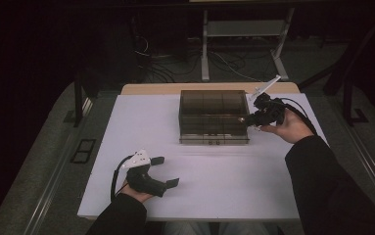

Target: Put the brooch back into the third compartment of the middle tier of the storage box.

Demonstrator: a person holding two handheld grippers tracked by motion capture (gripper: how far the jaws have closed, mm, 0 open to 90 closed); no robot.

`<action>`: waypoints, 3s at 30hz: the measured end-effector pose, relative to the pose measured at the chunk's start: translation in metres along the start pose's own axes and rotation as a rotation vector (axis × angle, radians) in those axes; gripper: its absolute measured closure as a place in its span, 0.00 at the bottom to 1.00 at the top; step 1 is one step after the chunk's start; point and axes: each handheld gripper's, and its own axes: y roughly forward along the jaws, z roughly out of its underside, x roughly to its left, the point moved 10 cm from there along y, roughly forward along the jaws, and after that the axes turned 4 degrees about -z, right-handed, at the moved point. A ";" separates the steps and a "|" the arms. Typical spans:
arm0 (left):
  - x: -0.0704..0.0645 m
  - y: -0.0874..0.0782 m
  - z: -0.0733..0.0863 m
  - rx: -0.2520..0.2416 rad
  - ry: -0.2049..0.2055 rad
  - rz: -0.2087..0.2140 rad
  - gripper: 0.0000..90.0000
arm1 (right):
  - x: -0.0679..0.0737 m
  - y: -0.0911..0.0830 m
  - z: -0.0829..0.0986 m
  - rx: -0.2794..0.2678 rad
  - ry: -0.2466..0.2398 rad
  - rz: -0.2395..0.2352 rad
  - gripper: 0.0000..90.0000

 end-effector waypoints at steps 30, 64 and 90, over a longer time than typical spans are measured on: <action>-0.001 0.001 0.000 0.003 0.006 0.004 0.00 | 0.006 0.038 -0.003 0.043 0.004 -0.039 0.87; -0.001 0.002 0.001 0.009 0.007 0.009 0.00 | 0.008 0.065 0.002 0.095 0.004 -0.056 0.78; -0.003 0.003 0.001 0.008 0.004 0.013 0.00 | 0.017 0.027 0.009 -0.033 0.071 -0.058 0.37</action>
